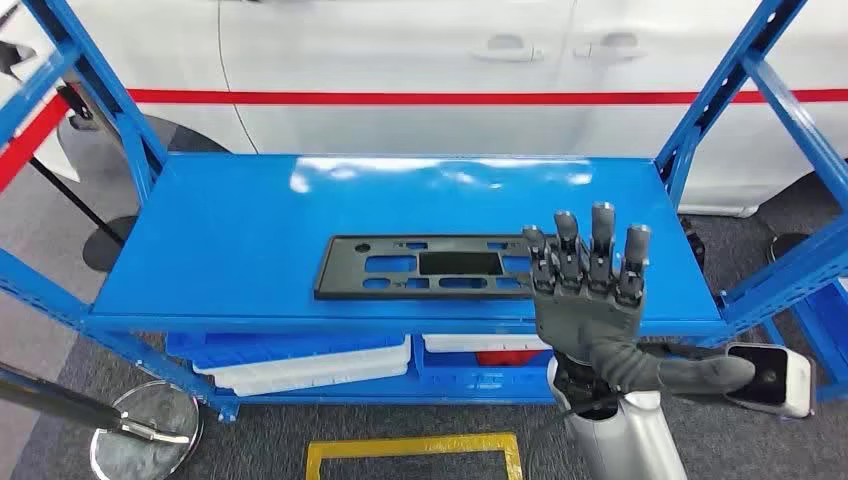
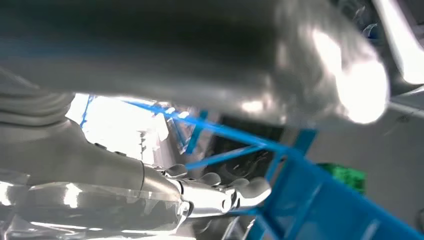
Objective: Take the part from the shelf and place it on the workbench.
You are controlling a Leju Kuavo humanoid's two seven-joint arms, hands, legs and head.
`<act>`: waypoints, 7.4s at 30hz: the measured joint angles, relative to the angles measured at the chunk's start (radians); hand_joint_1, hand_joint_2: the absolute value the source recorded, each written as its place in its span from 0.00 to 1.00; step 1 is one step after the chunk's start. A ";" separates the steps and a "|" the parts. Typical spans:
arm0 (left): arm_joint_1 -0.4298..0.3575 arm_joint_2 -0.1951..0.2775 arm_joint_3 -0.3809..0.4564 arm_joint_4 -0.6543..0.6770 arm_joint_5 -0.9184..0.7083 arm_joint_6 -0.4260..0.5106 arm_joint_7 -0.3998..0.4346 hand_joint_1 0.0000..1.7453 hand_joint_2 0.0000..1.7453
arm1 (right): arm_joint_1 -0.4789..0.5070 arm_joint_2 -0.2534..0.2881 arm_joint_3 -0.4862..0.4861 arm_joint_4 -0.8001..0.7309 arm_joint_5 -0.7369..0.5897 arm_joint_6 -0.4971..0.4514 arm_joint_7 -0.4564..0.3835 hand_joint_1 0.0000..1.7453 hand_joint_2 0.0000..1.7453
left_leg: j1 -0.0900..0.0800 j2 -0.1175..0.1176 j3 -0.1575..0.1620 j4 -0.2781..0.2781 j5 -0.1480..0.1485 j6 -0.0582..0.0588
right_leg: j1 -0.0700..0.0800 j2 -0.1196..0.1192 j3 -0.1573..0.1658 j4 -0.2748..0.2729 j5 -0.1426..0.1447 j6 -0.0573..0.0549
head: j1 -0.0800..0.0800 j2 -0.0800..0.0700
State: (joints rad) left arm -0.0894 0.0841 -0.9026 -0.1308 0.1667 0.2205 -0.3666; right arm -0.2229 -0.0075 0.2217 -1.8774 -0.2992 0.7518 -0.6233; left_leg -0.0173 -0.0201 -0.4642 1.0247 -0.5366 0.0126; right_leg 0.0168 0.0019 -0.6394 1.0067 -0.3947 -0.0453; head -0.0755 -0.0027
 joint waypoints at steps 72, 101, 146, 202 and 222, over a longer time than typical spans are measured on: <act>-0.004 0.007 -0.100 0.010 0.000 -0.029 -0.040 0.00 0.00 | -0.002 -0.099 0.193 0.677 1.781 -1.451 0.480 0.00 1.00 | 0.026 0.014 -0.114 0.039 0.063 -0.016 | -0.019 -0.001 0.067 0.016 -0.076 0.022 | 0.000 0.000; -0.003 0.011 -0.100 0.011 -0.001 -0.015 -0.085 0.00 0.00 | -0.316 -0.015 0.545 1.085 1.872 -1.444 0.796 1.00 1.00 | 0.032 0.016 -0.171 0.140 0.040 -0.041 | -0.030 -0.005 0.065 0.009 -0.067 0.023 | 0.000 0.000; -0.035 0.031 -0.105 0.011 0.000 -0.072 -0.219 0.00 1.00 | -0.066 -0.118 0.274 -0.164 0.059 -0.475 0.000 1.00 1.00 | 0.029 0.011 -0.108 -0.007 0.081 0.012 | -0.030 0.003 -0.029 0.231 -0.157 0.066 | 0.000 0.000; -0.009 0.072 -0.153 0.033 -0.001 -0.008 -0.002 0.00 1.00 | -0.009 -0.187 0.244 -0.147 0.001 -0.315 0.000 1.00 1.00 | 0.026 0.020 -0.078 -0.035 0.081 0.013 | -0.015 -0.005 0.006 0.117 -0.158 0.060 | 0.000 0.000; -0.005 0.049 -0.145 0.036 -0.001 0.001 -0.040 0.00 1.00 | -0.193 -0.278 0.285 -0.063 -0.161 -0.452 0.000 1.00 1.00 | 0.032 0.018 -0.230 0.291 -0.004 -0.044 | -0.021 -0.007 0.044 0.006 -0.048 0.015 | 0.000 0.000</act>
State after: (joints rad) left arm -0.0949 0.1331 -1.0480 -0.0945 0.1656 0.2213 -0.4068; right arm -0.4155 -0.2859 0.5062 -1.9404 -0.4599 0.2996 -0.6233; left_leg 0.0145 -0.0020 -0.6939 1.3158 -0.5406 -0.0318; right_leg -0.0038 -0.0051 -0.5957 1.0123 -0.4427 -0.0304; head -0.0759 -0.0027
